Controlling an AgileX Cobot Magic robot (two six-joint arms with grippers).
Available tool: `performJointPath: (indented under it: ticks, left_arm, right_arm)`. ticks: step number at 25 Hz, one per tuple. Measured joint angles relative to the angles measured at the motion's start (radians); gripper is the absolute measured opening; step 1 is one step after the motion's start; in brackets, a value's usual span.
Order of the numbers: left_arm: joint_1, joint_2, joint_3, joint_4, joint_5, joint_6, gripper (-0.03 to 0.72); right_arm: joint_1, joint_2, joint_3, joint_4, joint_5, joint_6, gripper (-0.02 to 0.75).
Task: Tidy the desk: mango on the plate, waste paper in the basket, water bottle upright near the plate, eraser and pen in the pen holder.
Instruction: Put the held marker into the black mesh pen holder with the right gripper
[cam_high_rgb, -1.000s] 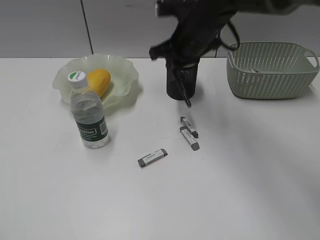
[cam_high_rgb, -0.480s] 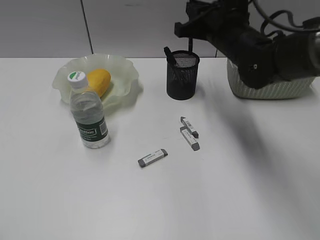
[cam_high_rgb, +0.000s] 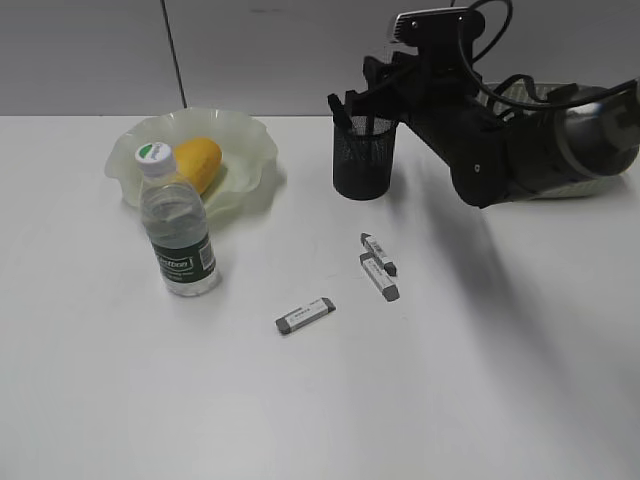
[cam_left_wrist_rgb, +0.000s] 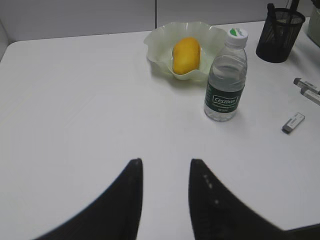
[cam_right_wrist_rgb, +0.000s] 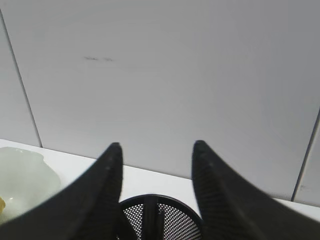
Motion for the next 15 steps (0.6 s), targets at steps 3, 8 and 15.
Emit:
performJointPath:
  ticks: [3, 8, 15]
  left_arm:
    - [0.0, 0.0, 0.0, 0.0, 0.0, 0.0, 0.237]
    - [0.0, 0.0, 0.0, 0.0, 0.0, 0.0, 0.241]
    - [0.0, 0.02, 0.0, -0.051, -0.001, 0.057, 0.244]
  right_arm:
    - [0.0, -0.046, -0.001, 0.001, 0.091, 0.0, 0.529]
    - [-0.005, -0.325, -0.003, -0.026, 0.741, -0.016, 0.496]
    - [-0.008, -0.799, 0.137, -0.169, 1.63, 0.064, 0.407]
